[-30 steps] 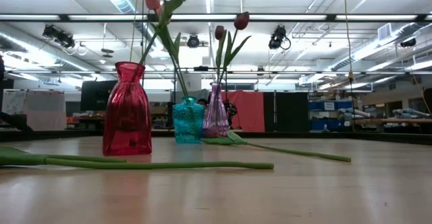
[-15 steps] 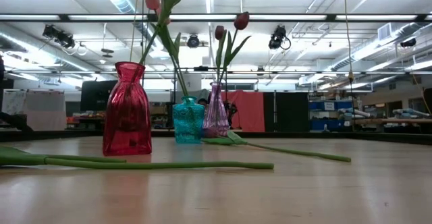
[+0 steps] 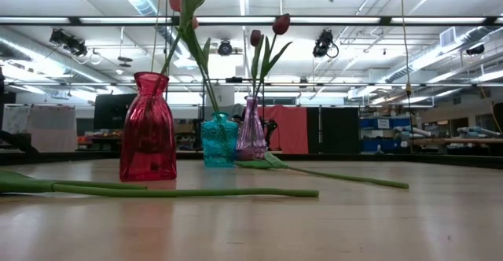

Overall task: Sort flowers into vase by color
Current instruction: Put the white flower into the red vase

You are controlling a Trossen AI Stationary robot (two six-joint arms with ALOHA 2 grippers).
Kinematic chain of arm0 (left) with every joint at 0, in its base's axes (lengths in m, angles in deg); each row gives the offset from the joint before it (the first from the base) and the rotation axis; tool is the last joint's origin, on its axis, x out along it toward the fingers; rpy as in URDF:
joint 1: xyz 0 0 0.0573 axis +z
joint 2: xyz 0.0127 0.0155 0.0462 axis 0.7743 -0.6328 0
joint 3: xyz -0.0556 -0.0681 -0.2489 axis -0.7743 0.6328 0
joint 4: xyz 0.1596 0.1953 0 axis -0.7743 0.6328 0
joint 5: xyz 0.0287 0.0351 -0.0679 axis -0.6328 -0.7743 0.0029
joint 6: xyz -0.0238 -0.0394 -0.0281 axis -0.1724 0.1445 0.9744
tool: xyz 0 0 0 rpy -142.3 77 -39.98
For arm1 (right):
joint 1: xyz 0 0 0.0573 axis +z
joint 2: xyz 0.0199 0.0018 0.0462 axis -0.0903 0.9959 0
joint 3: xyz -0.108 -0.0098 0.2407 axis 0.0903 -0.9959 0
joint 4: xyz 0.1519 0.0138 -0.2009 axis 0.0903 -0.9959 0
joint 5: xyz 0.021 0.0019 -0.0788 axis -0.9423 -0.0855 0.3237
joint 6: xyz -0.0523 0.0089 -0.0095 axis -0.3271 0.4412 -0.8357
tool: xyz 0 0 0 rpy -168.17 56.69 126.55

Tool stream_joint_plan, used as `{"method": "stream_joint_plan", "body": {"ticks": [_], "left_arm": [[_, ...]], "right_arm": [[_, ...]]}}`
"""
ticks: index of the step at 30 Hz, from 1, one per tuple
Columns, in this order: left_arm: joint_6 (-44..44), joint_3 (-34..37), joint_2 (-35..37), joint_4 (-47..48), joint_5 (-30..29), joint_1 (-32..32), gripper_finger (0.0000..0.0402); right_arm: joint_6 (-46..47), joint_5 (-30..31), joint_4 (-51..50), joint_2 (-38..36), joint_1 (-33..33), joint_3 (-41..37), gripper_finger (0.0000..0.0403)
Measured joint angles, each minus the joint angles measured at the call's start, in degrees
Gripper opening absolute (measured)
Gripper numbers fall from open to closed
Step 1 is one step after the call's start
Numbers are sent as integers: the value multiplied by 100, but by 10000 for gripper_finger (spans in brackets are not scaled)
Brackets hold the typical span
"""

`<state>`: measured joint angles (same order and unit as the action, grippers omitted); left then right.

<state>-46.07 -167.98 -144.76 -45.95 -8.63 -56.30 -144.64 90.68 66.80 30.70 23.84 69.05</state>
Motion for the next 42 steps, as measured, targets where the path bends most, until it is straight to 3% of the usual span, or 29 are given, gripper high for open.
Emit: {"method": "stream_joint_plan", "body": {"ticks": [7, 12, 16, 20, 22, 26, 31, 35, 42], "left_arm": [[-798, 26, 690, 173, -90, -234, 165], [-1059, 616, 1270, 116, -996, -779, 165], [-1029, 1391, 1813, -142, -1672, -1165, 165], [-786, 2324, 2417, -588, -1843, -1424, 165], [-652, 2915, 2699, -983, -1921, -1524, 165], [-417, 3988, 3183, -1818, -2092, -1659, 165], [33, 4828, 3429, -2197, -2167, -1675, 165], [706, 5191, 3433, -2290, -1953, -1833, 165], [460, 5471, 3421, -2564, -2228, -2233, 165]], "right_arm": [[2635, -412, 85, -11, -77, 0, 5], [4785, -950, -3, -14, -176, 0, 5], [6487, -2557, -358, -20, -455, 0, 5], [7502, -4361, -219, -12, -850, 0, 5], [7677, -4970, 11, 13, -989, 0, 5], [7453, -5360, 984, 377, -1074, 4, 5], [6825, -5300, 2382, 1049, -1044, 4, 5], [6282, -4836, 3139, 1448, -1036, 2, 5], [6045, -4905, 3751, 1597, -1061, 37, 5]]}}
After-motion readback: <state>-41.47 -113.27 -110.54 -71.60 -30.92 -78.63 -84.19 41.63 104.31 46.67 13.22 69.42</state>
